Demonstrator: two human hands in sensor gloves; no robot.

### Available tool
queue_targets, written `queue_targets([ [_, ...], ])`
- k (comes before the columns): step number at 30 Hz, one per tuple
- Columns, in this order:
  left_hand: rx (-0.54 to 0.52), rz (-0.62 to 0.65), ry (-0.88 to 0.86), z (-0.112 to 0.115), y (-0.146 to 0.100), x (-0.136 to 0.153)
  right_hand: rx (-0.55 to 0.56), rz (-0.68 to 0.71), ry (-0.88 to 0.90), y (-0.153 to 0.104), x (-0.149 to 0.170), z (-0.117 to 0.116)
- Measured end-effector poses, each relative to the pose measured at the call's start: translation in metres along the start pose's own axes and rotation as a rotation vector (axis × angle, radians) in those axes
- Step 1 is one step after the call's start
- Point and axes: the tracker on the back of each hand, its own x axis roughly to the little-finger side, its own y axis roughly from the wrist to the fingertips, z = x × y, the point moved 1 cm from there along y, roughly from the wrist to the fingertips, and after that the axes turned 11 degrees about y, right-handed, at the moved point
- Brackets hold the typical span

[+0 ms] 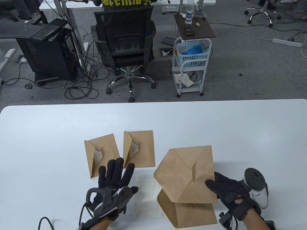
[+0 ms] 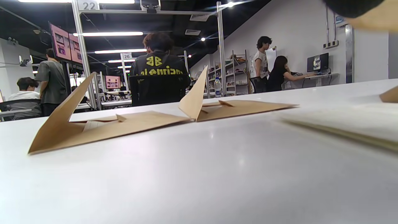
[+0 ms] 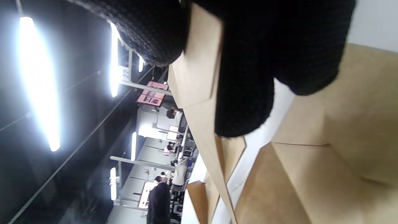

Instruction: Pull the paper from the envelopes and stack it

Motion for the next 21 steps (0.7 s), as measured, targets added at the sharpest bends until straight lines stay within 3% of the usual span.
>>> queue_targets([
  [14,0.032,0.000,-0.043,0.003,-0.002,0.002,-0.130,-0.129,-0.008,0.001,0.015,-0.016],
  [21,0.040,0.008,-0.045,0.003,-0.004,0.000,-0.035,-0.171,-0.446,0.003,0.025,-0.028],
])
